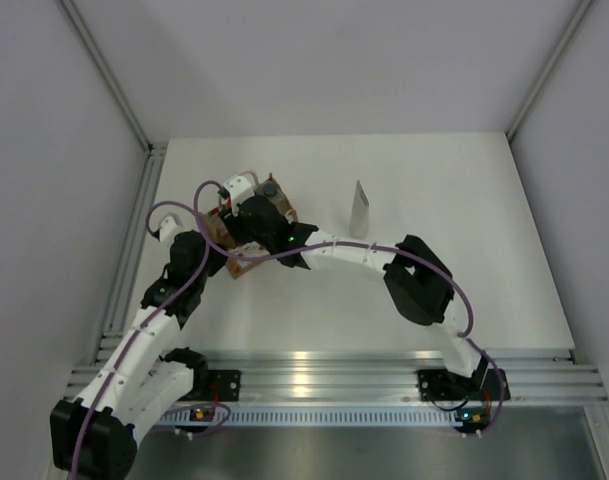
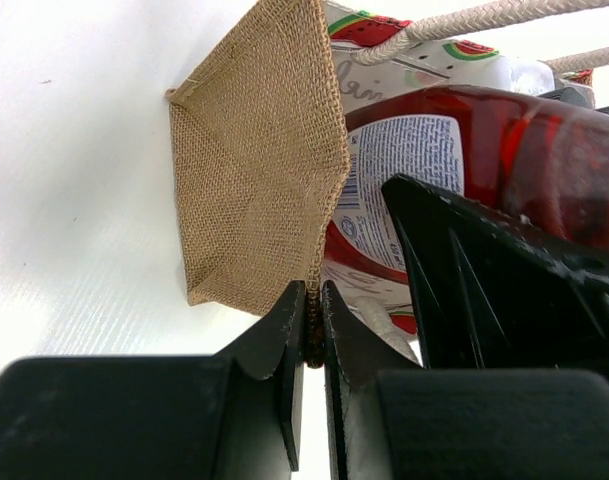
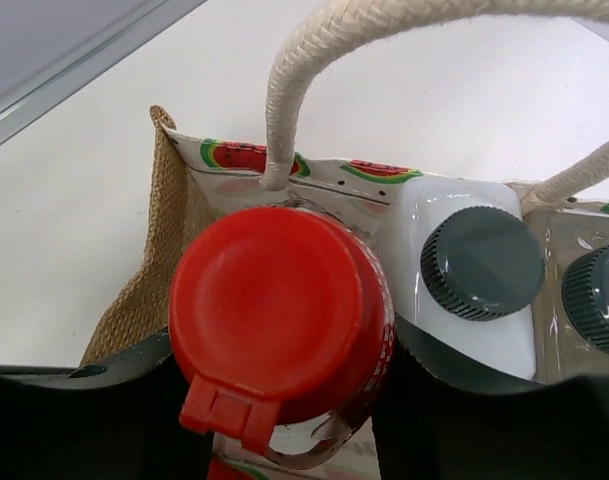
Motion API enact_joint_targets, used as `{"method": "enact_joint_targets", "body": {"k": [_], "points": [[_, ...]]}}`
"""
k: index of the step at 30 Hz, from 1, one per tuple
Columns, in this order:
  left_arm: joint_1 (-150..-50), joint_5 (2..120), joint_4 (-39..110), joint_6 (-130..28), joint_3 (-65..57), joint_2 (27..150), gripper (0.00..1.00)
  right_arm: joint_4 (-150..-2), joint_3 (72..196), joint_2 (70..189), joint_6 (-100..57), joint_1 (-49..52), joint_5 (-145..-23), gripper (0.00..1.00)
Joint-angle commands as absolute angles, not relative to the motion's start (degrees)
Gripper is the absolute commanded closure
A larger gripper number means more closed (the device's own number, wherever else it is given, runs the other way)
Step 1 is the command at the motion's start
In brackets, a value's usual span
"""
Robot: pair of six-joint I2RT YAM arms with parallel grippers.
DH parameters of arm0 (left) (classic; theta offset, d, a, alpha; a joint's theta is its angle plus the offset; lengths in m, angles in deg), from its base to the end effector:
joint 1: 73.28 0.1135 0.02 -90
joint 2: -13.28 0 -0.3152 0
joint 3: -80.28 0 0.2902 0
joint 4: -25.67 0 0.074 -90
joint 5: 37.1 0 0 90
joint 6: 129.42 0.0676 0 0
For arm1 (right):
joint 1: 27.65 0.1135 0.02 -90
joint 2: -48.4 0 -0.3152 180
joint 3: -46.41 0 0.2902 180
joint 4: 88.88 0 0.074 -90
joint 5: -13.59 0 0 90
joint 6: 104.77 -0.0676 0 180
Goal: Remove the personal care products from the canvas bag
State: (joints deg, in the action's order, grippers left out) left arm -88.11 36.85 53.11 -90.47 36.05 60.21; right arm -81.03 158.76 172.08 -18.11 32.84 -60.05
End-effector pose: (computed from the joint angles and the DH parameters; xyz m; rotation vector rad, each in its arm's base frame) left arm 0.2124 -0.0369 0.2603 -0.8122 1.9367 -0.4076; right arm 0.3173 0.5219 0.2732 -0.7426 1.7717 0.4851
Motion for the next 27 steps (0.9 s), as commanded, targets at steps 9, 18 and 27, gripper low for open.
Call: {"method": "enact_joint_targets", "body": {"k": [9, 18, 27], "points": [[-87.9, 35.2, 53.6, -90.8, 34.3, 60.7, 1.00, -85.4, 159.8, 157.9, -15.2, 35.0, -58.7, 1.00], [-87.9, 35.1, 53.6, -91.2, 34.9, 60.3, 1.00, -77.0, 163.8, 153.8, -15.3, 35.4, -59.0, 1.00], [-87.9, 35.9, 53.5, -91.7, 34.8, 60.1, 1.00, -68.2, 165.9, 148.3, -16.9, 35.4, -56.0, 1.00]]}}
